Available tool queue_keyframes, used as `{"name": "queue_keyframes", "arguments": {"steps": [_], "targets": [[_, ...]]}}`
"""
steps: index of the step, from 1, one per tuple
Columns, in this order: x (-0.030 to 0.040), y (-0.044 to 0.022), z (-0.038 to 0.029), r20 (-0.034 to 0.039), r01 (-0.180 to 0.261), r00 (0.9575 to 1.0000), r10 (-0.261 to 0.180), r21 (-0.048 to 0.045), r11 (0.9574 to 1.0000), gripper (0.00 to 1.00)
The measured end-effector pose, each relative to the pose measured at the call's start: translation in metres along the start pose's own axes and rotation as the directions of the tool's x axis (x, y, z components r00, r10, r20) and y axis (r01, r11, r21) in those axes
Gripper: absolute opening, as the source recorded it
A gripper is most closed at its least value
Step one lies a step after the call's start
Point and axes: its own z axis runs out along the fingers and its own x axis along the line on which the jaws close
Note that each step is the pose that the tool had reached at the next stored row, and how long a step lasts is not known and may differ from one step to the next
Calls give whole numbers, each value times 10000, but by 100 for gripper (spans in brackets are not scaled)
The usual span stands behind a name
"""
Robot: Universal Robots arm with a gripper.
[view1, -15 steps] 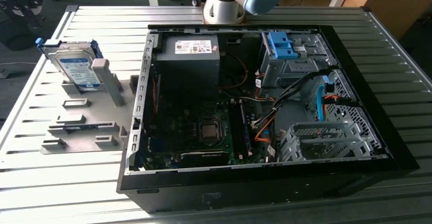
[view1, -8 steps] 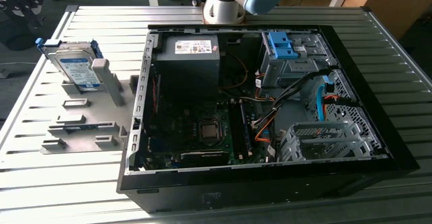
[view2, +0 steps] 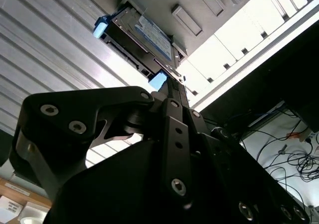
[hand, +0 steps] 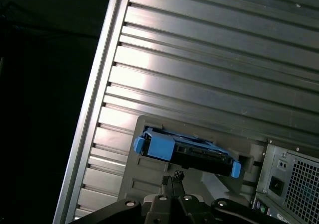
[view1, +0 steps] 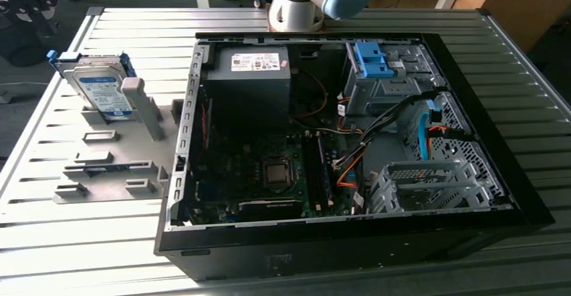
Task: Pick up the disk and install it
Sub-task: 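Pick up the disk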
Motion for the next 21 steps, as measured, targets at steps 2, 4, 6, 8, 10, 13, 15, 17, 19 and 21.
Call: {"name": "queue_keyframes", "arguments": {"steps": [2, 4, 6, 8, 10, 13, 15, 17, 19, 21], "targets": [[0, 0, 0, 0, 5, 10000, -5, 0, 10000, 11], [0, 0, 0, -1, 36, 10000, -36, 0, 10000, 11], [0, 0, 0, -3, 109, 9999, -109, 0, 9999, 11], [0, 0, 0, -6, 205, 9998, -205, -1, 9998, 11], [0, 0, 0, -9, 307, 9995, -307, -2, 9995, 11], [0, 0, 0, -14, 434, 9991, -434, -3, 9991, 11], [0, 0, 0, -16, 524, 9986, -524, -3, 9986, 11], [0, 0, 0, -19, 623, 9981, -623, -4, 9981, 11], [0, 0, 0, -23, 720, 9974, -720, -5, 9974, 11], [0, 0, 0, -25, 817, 9967, -817, -6, 9967, 11]]}}
